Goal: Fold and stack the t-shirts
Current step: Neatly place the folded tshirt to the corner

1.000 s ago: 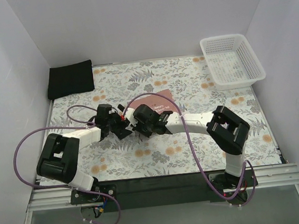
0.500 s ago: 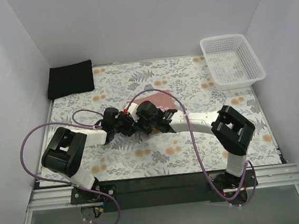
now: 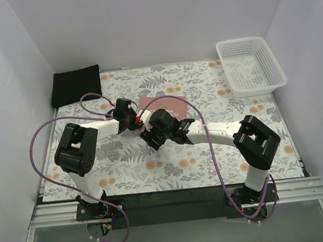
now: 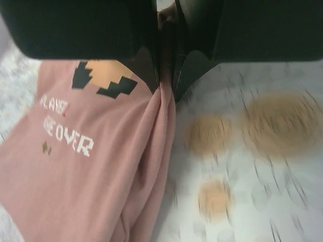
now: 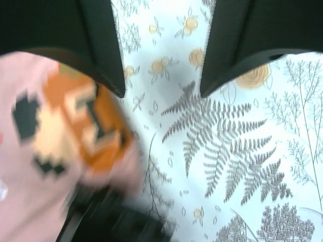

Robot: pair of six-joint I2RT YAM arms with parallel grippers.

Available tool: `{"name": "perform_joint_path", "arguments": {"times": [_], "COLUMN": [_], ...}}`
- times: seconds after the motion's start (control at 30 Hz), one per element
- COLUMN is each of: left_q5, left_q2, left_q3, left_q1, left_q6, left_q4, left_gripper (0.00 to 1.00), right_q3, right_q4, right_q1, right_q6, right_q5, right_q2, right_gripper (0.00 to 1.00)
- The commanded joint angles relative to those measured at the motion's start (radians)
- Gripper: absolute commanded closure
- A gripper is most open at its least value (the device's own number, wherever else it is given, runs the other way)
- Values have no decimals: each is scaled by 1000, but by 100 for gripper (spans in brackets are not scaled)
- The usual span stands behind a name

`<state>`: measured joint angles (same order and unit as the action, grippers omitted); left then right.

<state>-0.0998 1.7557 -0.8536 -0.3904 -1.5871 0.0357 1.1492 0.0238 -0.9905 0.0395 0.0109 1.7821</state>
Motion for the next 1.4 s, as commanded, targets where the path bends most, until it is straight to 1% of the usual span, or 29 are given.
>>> {"name": "perform_joint_path", "arguments": {"times": [0.0, 0.03, 0.07, 0.1, 0.17, 0.27, 0.3, 0.33, 0.4, 0.47, 0.53, 0.57, 0.63, 0.77, 0.87, 1.0, 1.1, 1.13, 1.37], "left_q5": [241, 258, 268, 276, 288, 357, 382, 397, 420, 462, 488, 492, 505, 512, 515, 486, 483, 483, 445], "left_q2": [70, 86, 118, 129, 152, 211, 232, 275, 330, 408, 456, 491, 528, 597, 608, 594, 588, 587, 544], "left_q3": [-190, -226, -257, -316, -370, -499, -536, -620, -703, -820, -886, -945, -996, -1131, -1180, -1251, -1269, -1282, -1286], "left_q1": [54, 82, 99, 116, 168, 215, 225, 241, 252, 260, 266, 268, 274, 306, 332, 369, 389, 434, 512], "left_q6": [258, 295, 382, 415, 508, 623, 703, 735, 841, 900, 970, 992, 1056, 1072, 1073, 1076, 1089, 1087, 1073], "left_q4": [-196, -221, -249, -260, -263, -264, -263, -266, -266, -266, -264, -251, -235, -241, -249, -263, -267, -270, -298], "left_gripper": [100, 100, 100, 100, 100, 100, 100, 100, 100, 100, 100, 100, 100, 100, 100, 100, 100, 100, 100], "right_q3": [-48, -58, -83, -98, -123, -169, -195, -210, -244, -261, -273, -275, -267, -258, -238, -210, -189, -186, -177], "right_q4": [8, 19, 30, 48, 71, 120, 129, 143, 156, 171, 183, 205, 226, 272, 314, 353, 376, 384, 406], "right_q1": [-5, 0, 4, 4, 6, 6, 6, 9, 9, 13, 19, 21, 24, 27, 30, 33, 35, 36, 46], "right_q6": [-18, -23, -27, -32, -32, -58, -62, -70, -78, -93, -101, -113, -125, -148, -158, -156, -151, -153, -155], "right_q5": [41, 47, 57, 61, 73, 89, 90, 92, 90, 86, 78, 66, 55, 29, 15, 17, 26, 30, 43], "right_q2": [-108, -125, -157, -174, -222, -283, -300, -315, -358, -384, -389, -386, -377, -337, -308, -283, -271, -271, -267], "right_gripper": [31, 28, 26, 24, 23, 22, 22, 21, 21, 21, 18, 17, 14, 11, 11, 11, 10, 10, 10]}}
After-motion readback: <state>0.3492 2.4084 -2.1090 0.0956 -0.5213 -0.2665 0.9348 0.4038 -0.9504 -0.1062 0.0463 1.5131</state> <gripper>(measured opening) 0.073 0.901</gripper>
